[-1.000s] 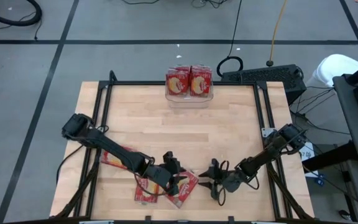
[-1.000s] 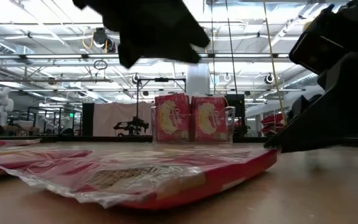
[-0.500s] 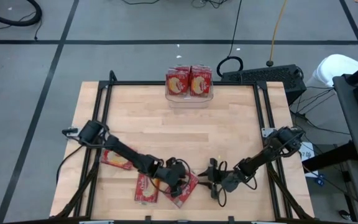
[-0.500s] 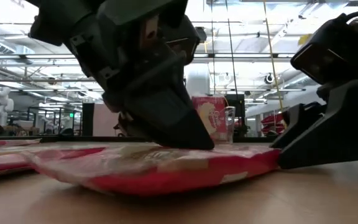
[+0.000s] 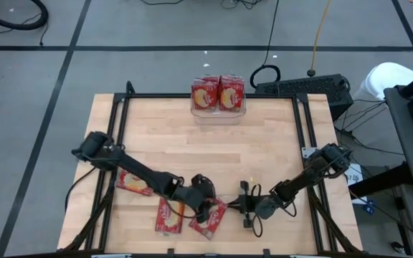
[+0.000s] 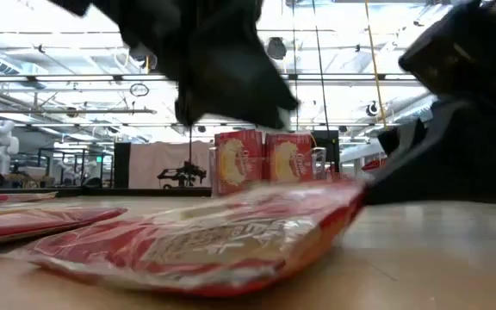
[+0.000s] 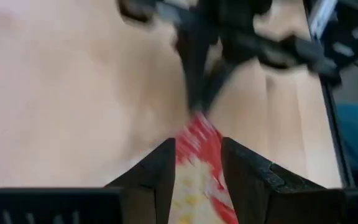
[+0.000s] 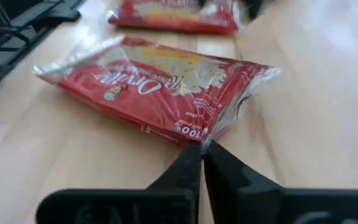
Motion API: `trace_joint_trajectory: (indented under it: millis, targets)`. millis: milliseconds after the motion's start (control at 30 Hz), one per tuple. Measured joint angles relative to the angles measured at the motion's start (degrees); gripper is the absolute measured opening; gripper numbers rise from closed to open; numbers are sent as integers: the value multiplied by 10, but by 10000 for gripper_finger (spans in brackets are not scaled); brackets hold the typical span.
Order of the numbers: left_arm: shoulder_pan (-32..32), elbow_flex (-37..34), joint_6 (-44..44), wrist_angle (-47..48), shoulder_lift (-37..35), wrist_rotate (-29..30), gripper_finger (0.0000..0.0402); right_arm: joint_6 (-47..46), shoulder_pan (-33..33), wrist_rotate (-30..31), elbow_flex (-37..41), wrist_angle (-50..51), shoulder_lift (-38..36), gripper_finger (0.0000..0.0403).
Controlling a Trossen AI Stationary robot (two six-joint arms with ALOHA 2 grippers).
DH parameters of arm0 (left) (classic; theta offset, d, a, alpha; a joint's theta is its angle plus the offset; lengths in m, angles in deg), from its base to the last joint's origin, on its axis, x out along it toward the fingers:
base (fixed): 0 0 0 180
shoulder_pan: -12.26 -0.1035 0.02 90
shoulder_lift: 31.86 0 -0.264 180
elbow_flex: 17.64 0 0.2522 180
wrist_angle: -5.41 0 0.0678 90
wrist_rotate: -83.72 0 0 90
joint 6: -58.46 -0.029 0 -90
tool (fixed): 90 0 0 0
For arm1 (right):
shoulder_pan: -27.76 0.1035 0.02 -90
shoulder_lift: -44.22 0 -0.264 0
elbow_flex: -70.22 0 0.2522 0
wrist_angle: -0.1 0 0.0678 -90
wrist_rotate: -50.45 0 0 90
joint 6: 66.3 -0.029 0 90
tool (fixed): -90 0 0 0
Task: Sort popcorn bags into baskets
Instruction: Put the red popcorn bag into the transparent bin
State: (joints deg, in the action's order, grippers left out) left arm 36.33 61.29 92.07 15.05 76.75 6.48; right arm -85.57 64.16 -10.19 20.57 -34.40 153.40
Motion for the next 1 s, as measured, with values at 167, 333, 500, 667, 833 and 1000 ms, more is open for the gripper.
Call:
trace_joint_trajectory:
  millis: [167,333,500,667,833,1000]
  targets:
    - [13,0,-80,13,-65,106,134,68,-3,5,0,13,-34,2]
    - [8,1,-120,30,-89,102,137,148,-15,8,0,20,-72,1]
    - [-10,1,-115,68,-91,97,179,232,-34,8,0,23,-109,0]
    - [-21,1,-108,87,-91,91,247,276,-54,7,0,51,-148,0]
    - [-29,1,-114,93,-91,41,287,306,-68,6,0,71,-180,0]
    - [-45,1,-121,129,-91,51,284,315,-79,7,0,93,-201,0]
